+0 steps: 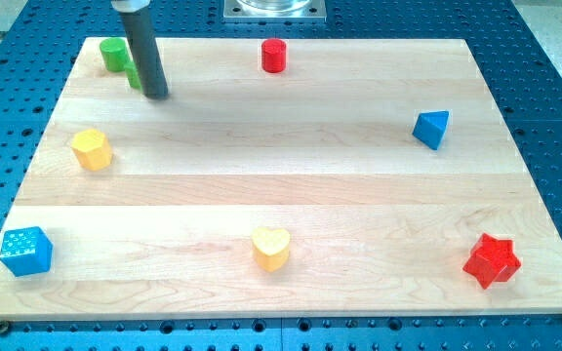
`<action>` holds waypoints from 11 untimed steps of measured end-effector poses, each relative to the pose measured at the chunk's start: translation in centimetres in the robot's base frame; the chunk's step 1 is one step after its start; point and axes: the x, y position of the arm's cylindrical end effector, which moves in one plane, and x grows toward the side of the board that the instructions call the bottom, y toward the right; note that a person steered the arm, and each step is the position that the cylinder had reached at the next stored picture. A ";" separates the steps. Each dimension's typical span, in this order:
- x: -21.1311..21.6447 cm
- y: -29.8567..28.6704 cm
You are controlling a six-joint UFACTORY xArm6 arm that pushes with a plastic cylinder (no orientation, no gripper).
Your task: Move the heart diagonal to the hexagon
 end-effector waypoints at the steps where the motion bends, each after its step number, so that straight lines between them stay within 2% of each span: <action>1: -3.5 -0.7; 5: -2.9 2.6; 7: 8.9 12.3; 8: 19.8 14.8; 9: 21.9 25.7; 10: 28.5 23.4; 11: 25.1 16.3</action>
